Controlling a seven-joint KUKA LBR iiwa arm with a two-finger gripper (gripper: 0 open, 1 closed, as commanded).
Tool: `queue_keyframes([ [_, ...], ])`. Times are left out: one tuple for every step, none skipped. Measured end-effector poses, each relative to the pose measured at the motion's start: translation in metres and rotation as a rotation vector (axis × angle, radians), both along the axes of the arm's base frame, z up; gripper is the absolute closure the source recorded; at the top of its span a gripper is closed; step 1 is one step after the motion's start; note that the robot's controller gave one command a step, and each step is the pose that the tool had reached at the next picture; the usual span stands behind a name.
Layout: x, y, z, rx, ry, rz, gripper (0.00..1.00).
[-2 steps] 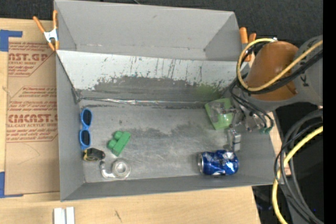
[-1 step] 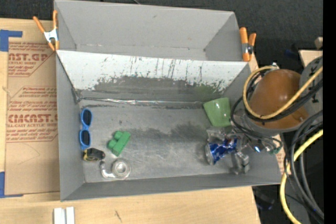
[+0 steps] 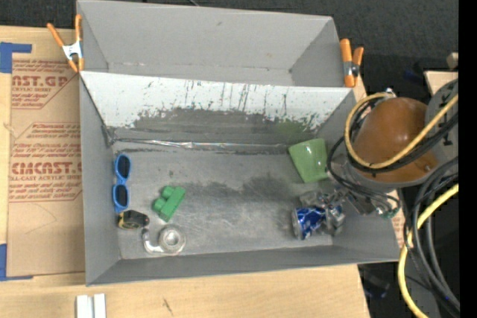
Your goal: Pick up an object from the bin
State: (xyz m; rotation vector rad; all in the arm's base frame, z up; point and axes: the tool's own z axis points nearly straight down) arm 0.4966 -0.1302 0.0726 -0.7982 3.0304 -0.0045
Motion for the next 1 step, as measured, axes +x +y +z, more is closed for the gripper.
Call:
queue_keyframes([
  [-0.0060, 0.0142, 0.1710, -0.001, -0.001, -0.011, 1.00],
])
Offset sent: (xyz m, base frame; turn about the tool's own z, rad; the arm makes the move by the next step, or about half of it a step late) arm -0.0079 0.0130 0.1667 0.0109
